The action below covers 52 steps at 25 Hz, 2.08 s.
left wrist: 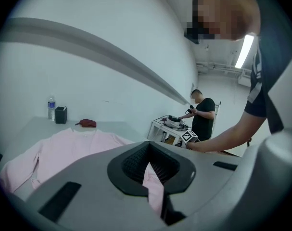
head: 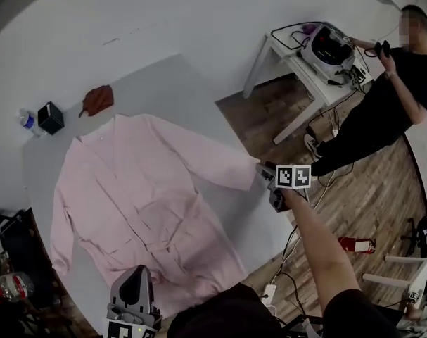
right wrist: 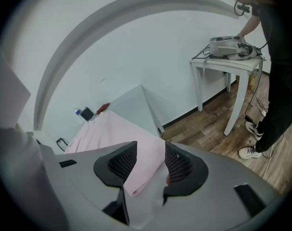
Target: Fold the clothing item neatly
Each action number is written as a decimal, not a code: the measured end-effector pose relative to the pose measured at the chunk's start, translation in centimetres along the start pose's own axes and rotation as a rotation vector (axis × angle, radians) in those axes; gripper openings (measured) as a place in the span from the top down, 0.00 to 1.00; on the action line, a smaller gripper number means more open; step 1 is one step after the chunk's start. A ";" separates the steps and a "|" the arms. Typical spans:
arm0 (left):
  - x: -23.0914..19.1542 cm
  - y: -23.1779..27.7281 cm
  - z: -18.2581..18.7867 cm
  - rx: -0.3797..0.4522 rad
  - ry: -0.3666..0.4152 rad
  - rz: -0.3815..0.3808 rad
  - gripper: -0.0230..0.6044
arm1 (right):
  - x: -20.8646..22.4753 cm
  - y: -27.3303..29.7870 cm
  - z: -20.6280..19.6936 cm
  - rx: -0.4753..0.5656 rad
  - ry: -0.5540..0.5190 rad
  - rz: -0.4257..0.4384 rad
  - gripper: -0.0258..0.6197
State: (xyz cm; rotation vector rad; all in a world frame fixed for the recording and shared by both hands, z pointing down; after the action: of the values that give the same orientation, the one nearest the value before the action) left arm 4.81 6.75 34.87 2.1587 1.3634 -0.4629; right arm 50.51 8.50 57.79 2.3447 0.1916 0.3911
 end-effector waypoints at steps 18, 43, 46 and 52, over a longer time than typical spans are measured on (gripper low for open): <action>-1.0 7.8 -2.0 -0.128 0.011 0.043 0.96 | 0.7 4.5 -1.6 -0.083 -0.201 0.026 0.90; 5.5 17.4 -1.8 -0.098 0.082 -0.144 0.96 | -14.5 -3.1 12.1 0.324 0.099 0.415 0.91; 3.6 14.3 -0.5 -0.047 0.084 -0.093 0.96 | -22.5 -3.3 15.1 0.363 0.013 0.588 0.91; -1.3 6.9 0.8 0.046 0.048 0.023 0.96 | -38.5 -0.8 13.3 0.241 -0.206 0.787 0.91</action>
State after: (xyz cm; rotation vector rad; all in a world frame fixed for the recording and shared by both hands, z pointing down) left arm 10.49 2.99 36.78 2.2340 1.3652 -0.4401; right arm 18.67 -9.17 39.59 2.5995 -0.8475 0.5086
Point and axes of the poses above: the fingertips, and each gripper's own axes: y forward along the fingers, x to its right, z out of its top, the point moved 2 cm from there along -y, backward along the fingers, and after that the axes turned 15 degrees about -y, right-handed, at the moved point
